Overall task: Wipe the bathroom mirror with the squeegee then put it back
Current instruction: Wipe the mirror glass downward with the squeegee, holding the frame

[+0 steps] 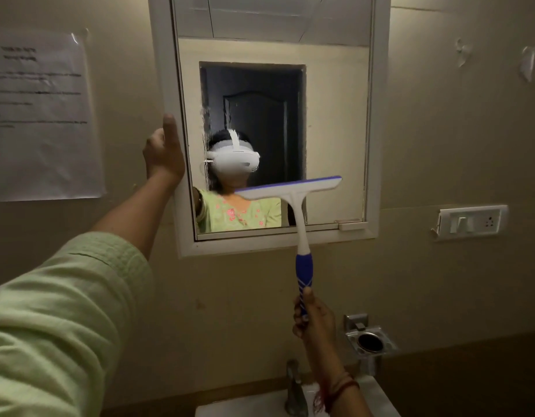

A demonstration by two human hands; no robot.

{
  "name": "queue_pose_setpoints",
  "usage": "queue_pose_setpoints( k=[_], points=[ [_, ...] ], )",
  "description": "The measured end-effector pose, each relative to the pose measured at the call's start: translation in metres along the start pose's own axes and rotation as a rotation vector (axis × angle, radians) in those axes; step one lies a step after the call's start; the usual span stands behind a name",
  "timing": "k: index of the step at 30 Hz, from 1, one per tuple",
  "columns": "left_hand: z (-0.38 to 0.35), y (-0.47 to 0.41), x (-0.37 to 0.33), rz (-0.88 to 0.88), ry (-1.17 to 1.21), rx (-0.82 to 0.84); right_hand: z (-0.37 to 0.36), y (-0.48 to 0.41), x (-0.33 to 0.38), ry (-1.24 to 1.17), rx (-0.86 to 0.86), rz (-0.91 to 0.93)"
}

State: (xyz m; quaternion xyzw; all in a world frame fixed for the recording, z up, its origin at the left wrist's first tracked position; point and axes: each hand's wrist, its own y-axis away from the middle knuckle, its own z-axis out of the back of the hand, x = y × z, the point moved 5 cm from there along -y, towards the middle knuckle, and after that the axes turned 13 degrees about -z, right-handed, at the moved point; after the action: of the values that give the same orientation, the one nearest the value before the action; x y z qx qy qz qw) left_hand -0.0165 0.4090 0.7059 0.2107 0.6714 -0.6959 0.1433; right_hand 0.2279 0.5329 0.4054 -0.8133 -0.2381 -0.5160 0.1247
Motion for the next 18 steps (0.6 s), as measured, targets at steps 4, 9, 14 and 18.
queue_pose_setpoints(
  k=[4,9,14,18],
  points=[
    [-0.002,0.001,0.0,-0.005,0.009,0.0,0.017,0.006,-0.049,-0.041,-0.057,-0.164],
    [0.0,0.002,-0.002,0.0,0.017,0.002,0.012,0.005,-0.052,-0.08,-0.024,-0.19],
    [0.0,0.002,-0.002,0.007,0.013,0.002,0.003,-0.003,-0.031,-0.053,0.045,-0.112],
    [0.0,0.001,-0.002,0.014,0.012,-0.003,0.014,0.0,-0.05,-0.082,0.027,-0.152]
  ],
)
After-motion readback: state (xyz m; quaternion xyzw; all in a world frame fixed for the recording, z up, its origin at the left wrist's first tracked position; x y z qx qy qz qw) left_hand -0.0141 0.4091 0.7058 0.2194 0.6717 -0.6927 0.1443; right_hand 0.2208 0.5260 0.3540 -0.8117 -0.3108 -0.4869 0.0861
